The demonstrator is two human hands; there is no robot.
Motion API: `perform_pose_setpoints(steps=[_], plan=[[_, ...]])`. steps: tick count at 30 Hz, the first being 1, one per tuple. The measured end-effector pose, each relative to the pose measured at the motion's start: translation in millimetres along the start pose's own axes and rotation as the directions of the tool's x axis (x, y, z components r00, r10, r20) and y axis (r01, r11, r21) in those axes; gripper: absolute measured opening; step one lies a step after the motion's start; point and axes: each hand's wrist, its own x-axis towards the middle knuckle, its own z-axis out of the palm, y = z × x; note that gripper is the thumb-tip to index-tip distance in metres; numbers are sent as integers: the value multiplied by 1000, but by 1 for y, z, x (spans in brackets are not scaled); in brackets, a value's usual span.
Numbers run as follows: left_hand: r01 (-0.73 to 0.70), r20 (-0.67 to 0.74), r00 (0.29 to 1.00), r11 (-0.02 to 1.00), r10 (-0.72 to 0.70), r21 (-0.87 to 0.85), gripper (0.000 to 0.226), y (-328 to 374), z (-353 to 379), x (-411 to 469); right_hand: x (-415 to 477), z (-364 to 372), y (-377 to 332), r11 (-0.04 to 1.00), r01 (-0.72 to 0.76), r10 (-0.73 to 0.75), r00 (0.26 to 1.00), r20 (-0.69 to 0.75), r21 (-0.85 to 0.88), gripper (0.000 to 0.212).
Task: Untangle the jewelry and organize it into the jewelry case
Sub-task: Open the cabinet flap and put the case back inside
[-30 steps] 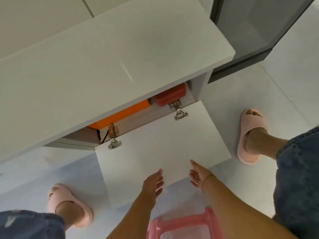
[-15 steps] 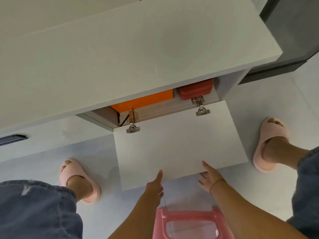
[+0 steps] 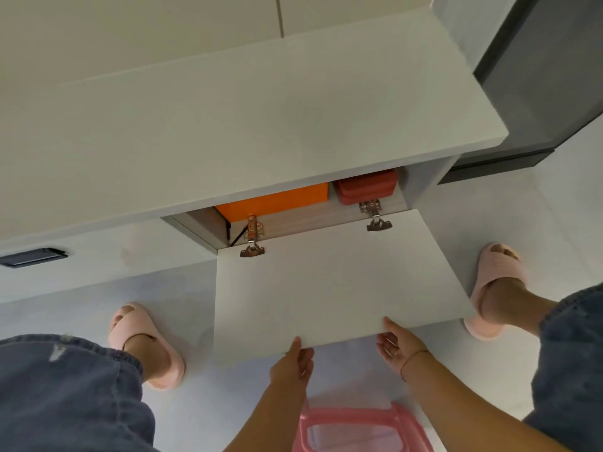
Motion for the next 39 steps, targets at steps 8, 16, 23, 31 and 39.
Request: perform_pose_setpoints(steps=[8,16,23,31,39], plan=[[-214,-42,976,977,213,-25,22,15,10,-42,-51,9,-25,985,171,-172,978,118,21,15],[-384,87,918,922,387,-50,18,57,35,-78,-85,39,-62,942,337,-326,906,269,9,12],[-482,314,830,876,460,-9,38,98,50,-84,-97,68,-99,908,417,-375,849,372,-37,24],[-591,412,753,803,513,81,48,121,56,-83,-98,81,-119,888,459,-384,785,486,-40,27],[-597,439,742,798,507,87,38,142,69,-88,-101,97,-137,878,477,-399,766,504,-29,25]])
